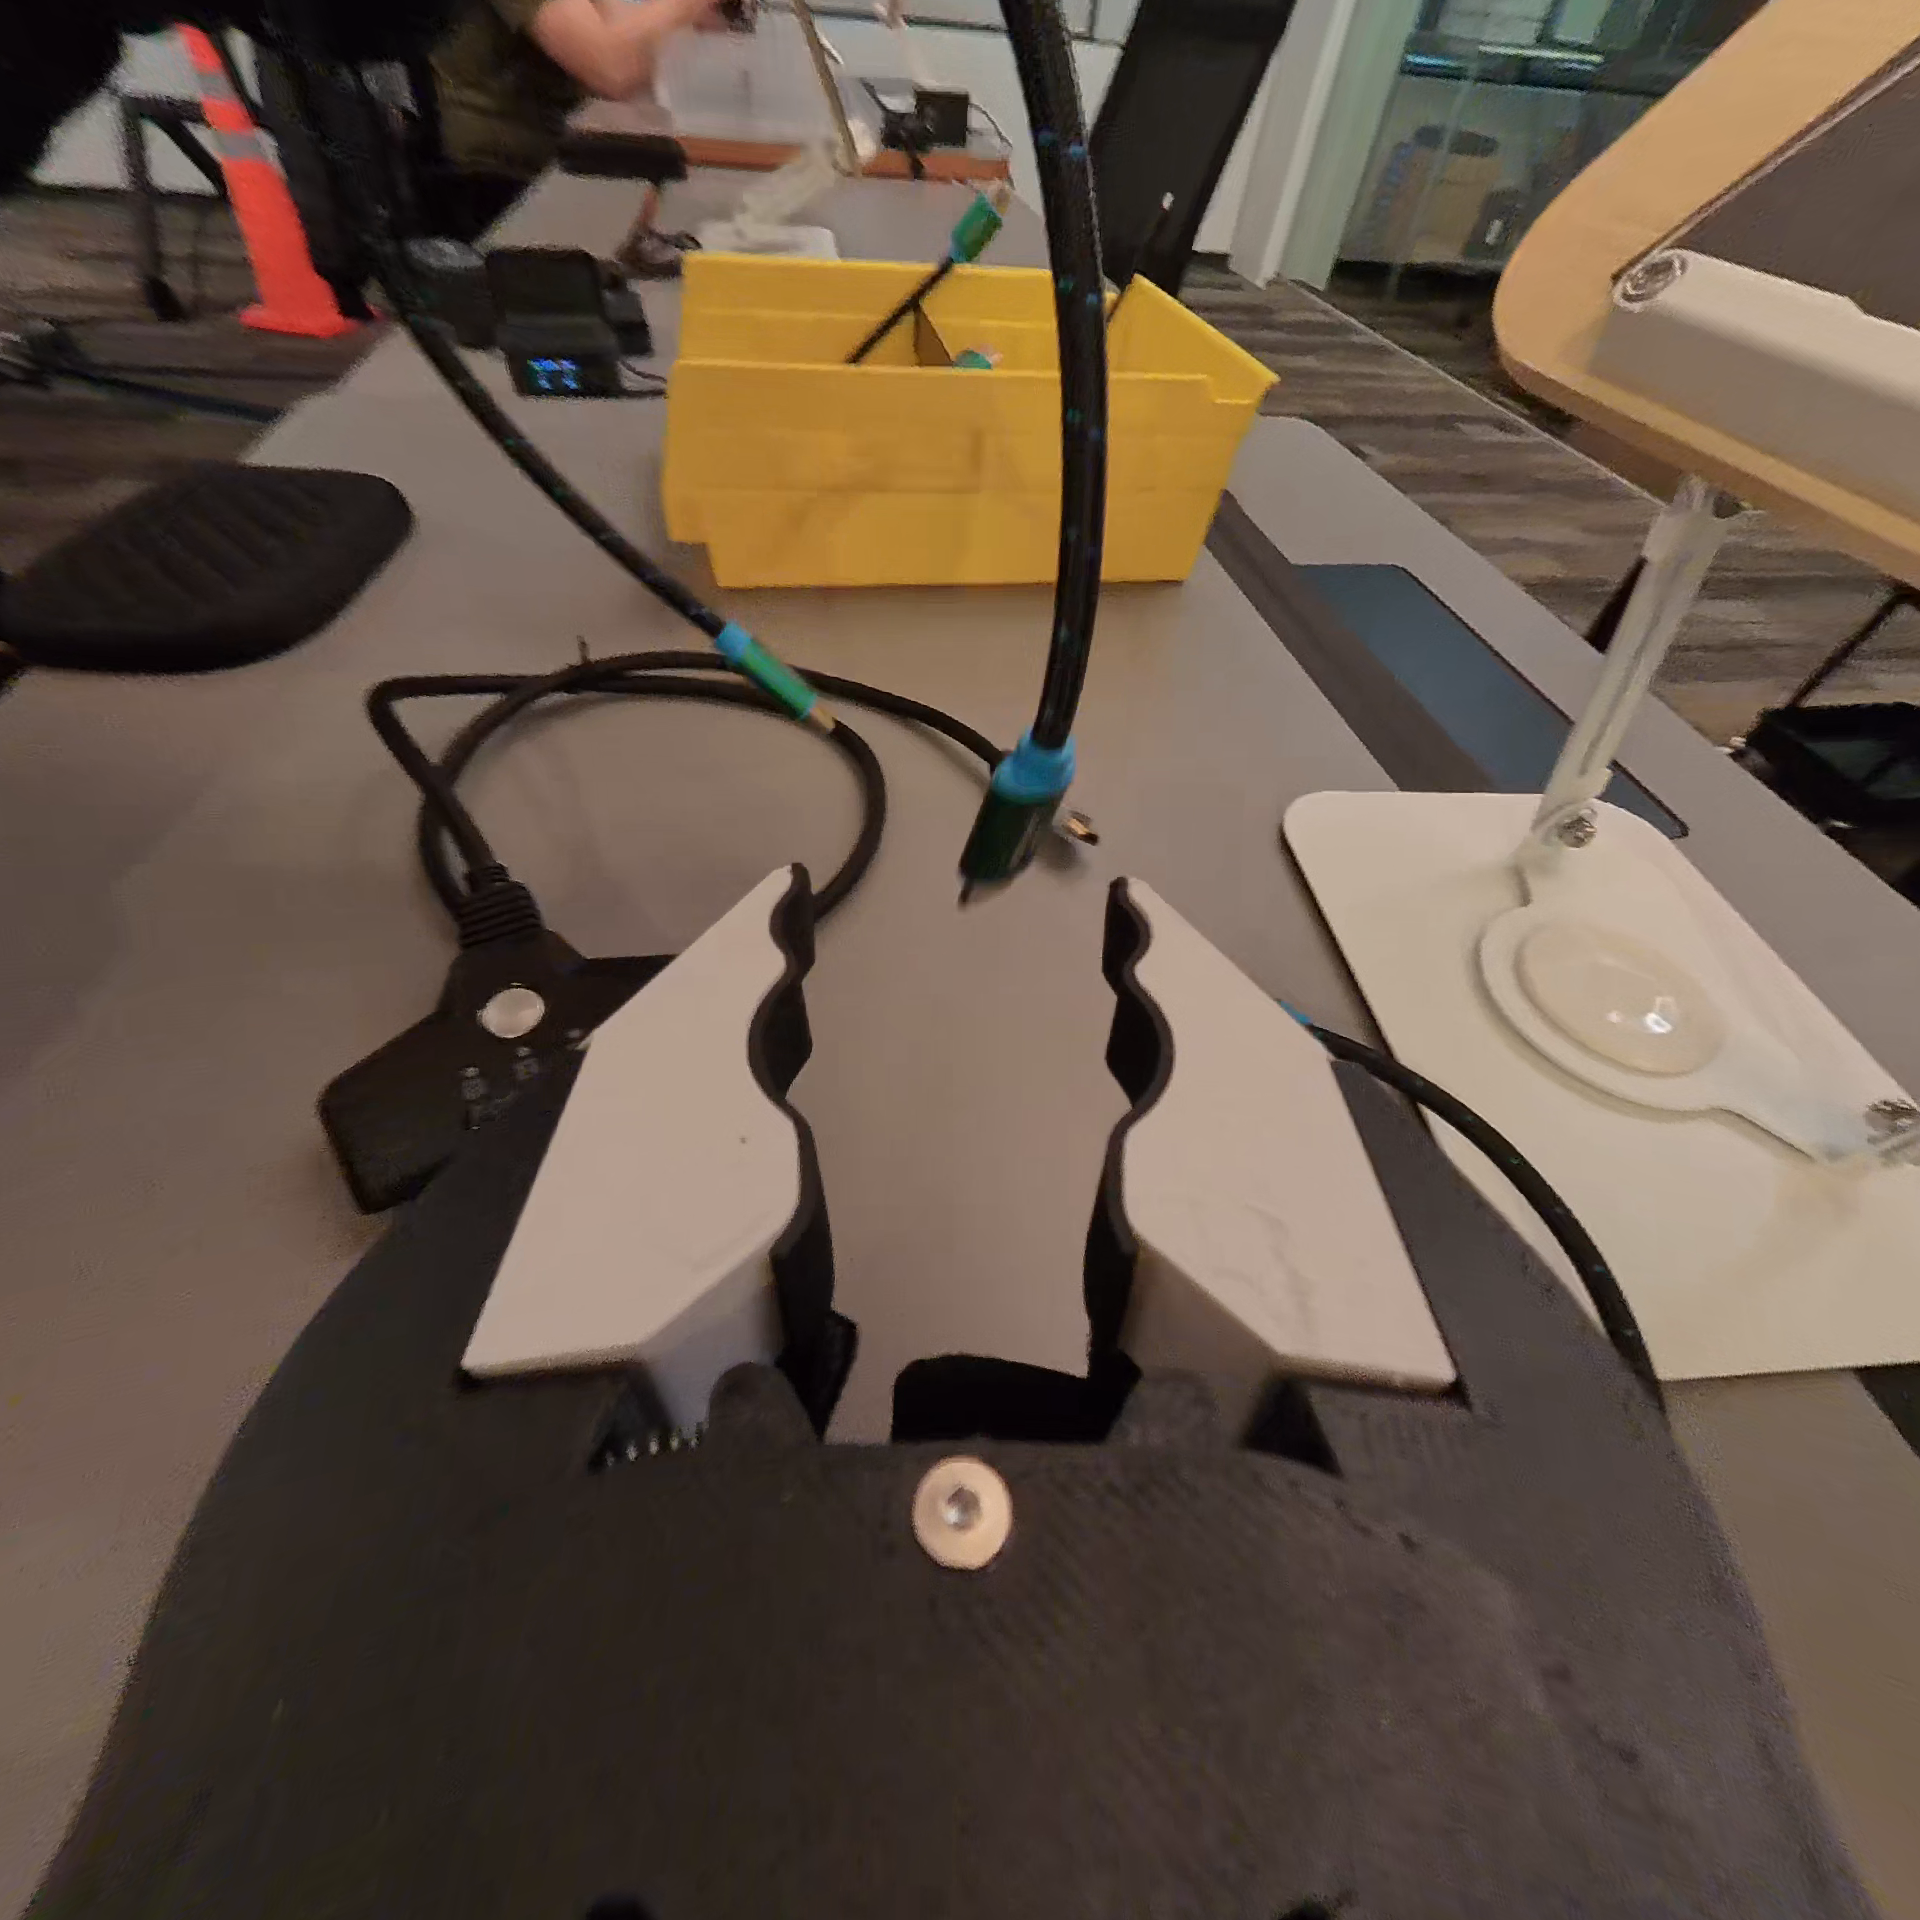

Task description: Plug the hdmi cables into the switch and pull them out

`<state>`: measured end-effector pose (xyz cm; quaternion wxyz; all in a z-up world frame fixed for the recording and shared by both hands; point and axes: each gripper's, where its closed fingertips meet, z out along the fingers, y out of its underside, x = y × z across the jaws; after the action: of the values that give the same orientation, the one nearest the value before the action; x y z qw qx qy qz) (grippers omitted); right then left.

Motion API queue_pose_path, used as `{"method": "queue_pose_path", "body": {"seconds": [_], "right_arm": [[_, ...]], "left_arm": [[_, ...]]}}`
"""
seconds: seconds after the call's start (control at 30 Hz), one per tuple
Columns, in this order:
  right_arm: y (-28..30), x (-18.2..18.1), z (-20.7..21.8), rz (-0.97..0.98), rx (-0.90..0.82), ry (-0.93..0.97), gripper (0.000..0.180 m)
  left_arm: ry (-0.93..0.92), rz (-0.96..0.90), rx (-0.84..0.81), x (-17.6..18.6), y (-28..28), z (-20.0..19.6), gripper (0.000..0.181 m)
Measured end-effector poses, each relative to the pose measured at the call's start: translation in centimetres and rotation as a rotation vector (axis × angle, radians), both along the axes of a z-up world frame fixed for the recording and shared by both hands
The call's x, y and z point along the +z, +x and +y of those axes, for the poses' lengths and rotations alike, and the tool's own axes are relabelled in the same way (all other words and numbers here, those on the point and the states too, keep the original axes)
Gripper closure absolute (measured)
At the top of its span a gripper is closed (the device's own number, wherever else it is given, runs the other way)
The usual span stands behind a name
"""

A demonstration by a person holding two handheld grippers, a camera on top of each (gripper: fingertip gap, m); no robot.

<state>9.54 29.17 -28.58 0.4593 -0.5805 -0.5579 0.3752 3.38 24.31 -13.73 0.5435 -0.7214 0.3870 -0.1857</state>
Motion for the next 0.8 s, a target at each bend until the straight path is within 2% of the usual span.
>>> {"method": "queue_pose_path", "body": {"seconds": [0.1, 0.3, 0.43, 0.6, 0.7, 0.8], "right_arm": [[-0.6, -0.3, 0.0, -0.019, -0.011, 0.028, 0.129], [0.1, -0.9, 1.8, -0.086, -0.119, 0.089, 0.18], [0.9, 0.5, 2.6, -0.007, -0.153, 0.075, 0.18], [0.9, 3.0, 1.3, 0.179, -0.062, -0.002, 0.179], [1.1, 4.9, 0.0, 0.309, 0.029, -0.069, 0.18], [1.6, 6.7, -1.1, 0.414, 0.112, -0.125, 0.18]], "left_arm": [[-0.028, -0.005, -0.05, -1.2, 2.3, -0.4, 0.179], [-0.083, -0.025, -0.119, -3.0, 4.5, -1.4, 0.178], [-0.136, 0.014, -0.223, -5.0, 6.3, -3.6, 0.176], [-0.123, 0.077, -0.451, -6.9, 9.2, -7.9, 0.167], [-0.104, 0.074, -0.44, -6.8, 9.1, -7.4, 0.161], [-0.123, -0.019, -0.371, -6.1, 8.4, -5.5, 0.158]]}}
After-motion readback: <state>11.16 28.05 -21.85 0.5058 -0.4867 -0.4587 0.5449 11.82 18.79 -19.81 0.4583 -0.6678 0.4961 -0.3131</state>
